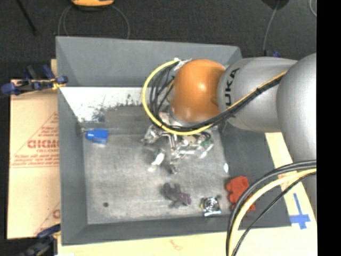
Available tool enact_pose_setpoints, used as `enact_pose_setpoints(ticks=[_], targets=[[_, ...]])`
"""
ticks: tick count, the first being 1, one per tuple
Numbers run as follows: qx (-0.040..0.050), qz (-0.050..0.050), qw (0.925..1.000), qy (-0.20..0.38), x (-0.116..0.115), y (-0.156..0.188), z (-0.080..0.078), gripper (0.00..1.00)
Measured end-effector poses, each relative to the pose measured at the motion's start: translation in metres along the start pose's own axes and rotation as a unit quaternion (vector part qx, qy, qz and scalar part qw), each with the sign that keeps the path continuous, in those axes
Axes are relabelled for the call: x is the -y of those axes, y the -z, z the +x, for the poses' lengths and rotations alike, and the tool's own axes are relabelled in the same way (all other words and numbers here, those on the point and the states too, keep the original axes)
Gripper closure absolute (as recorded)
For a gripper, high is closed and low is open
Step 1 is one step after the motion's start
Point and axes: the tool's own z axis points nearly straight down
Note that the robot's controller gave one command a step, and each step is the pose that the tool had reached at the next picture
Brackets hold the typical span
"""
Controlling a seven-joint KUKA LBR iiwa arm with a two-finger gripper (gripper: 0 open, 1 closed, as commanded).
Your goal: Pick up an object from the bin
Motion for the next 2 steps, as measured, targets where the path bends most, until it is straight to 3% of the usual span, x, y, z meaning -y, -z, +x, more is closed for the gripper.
enact_pose_setpoints(ticks=[1, 2], targets=[[0.0003, 0.004, 0.9984, 0.056, -0.0058, 0.0001, -0.0066, 0.0], [0.0027, 0.004, 0.9985, 0.055, -0.0062, 0.0033, -0.0093, 1.0]])
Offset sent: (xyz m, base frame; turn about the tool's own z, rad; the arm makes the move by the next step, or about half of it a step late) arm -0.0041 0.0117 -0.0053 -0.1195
